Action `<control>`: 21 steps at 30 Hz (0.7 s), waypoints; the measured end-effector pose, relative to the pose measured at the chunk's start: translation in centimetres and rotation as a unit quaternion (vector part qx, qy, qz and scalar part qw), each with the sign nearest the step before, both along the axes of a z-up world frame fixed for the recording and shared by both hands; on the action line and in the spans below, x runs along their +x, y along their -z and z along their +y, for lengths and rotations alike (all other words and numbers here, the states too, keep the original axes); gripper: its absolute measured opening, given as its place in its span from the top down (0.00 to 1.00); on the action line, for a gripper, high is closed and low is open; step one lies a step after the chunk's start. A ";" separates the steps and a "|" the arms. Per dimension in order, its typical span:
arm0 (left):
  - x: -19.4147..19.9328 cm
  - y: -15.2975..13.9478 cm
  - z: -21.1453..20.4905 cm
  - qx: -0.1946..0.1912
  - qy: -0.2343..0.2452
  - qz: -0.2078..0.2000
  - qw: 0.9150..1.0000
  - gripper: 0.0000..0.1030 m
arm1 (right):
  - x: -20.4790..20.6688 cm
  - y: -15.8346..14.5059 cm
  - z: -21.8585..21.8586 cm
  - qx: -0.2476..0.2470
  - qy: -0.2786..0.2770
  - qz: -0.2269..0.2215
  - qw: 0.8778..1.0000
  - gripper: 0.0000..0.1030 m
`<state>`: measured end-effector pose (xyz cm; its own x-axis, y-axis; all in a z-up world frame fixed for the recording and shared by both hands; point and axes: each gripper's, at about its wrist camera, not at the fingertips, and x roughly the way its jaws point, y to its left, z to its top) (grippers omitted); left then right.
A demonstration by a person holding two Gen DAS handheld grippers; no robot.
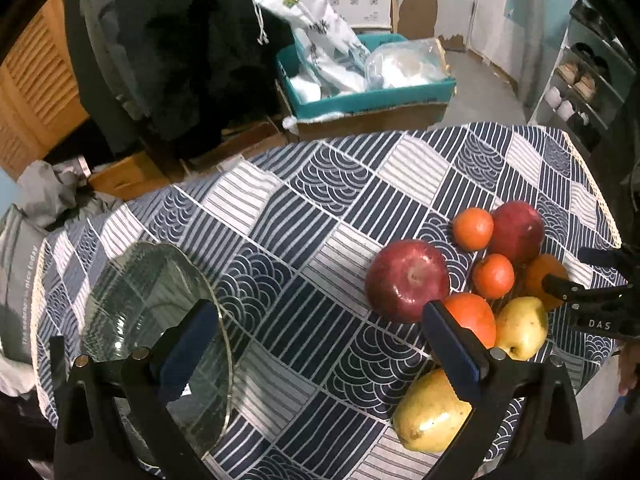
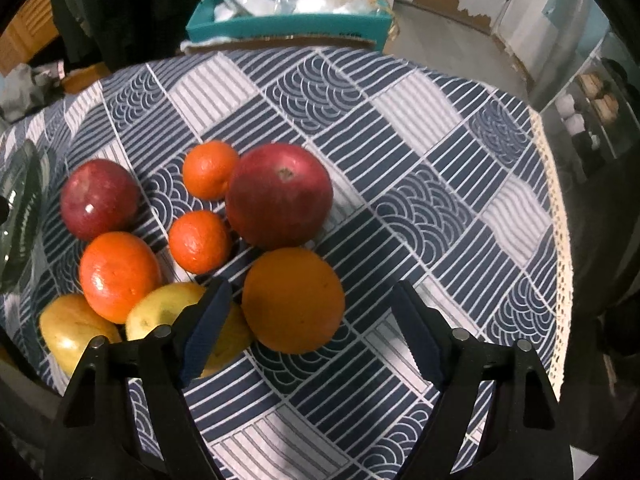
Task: Organize fruits
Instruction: 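Lower the left tool onto the large red apple while the right tool lowers onto the orange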
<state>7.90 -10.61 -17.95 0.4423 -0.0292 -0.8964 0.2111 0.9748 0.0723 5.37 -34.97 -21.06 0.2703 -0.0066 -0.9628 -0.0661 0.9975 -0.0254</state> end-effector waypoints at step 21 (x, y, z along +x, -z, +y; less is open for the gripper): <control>3.4 4.5 -4.3 -0.013 0.010 0.069 0.998 0.01 | 0.6 3.2 -1.5 0.091 0.019 0.046 0.995 0.38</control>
